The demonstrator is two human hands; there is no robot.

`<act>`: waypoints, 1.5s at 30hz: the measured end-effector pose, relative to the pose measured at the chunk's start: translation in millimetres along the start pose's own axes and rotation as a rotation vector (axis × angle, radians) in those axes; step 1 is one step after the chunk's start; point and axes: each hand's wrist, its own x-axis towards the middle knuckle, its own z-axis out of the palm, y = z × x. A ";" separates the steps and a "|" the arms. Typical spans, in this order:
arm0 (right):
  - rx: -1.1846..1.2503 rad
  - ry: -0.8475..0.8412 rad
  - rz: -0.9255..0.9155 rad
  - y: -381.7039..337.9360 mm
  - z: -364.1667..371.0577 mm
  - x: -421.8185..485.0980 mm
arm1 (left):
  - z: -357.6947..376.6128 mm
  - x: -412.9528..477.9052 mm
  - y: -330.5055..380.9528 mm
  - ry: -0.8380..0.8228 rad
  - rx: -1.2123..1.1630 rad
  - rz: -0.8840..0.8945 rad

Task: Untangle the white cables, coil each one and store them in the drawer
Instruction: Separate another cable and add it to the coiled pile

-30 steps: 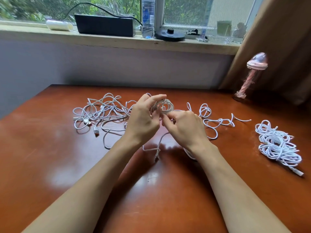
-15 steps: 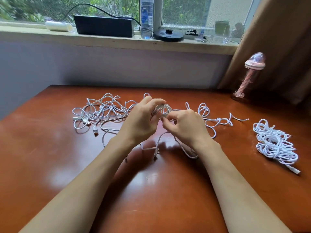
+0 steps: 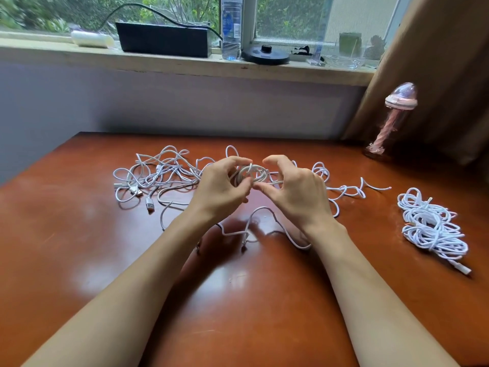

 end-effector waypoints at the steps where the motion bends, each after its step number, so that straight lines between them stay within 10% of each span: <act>1: -0.015 -0.002 -0.011 1.0 0.8 0.2 | 0.8 -0.2 0.8 0.008 -0.015 -0.028; 16: -0.049 0.092 -0.010 -1.5 8.4 -2.2 | -4.8 2.6 4.3 -0.032 -0.341 -0.275; 35: 0.093 -0.045 0.160 -15.0 7.5 -1.2 | 5.4 -2.3 5.8 0.203 0.160 0.138; 45: 0.041 -0.026 0.209 -2.2 2.5 3.2 | 1.8 2.6 -8.7 -0.092 0.119 0.173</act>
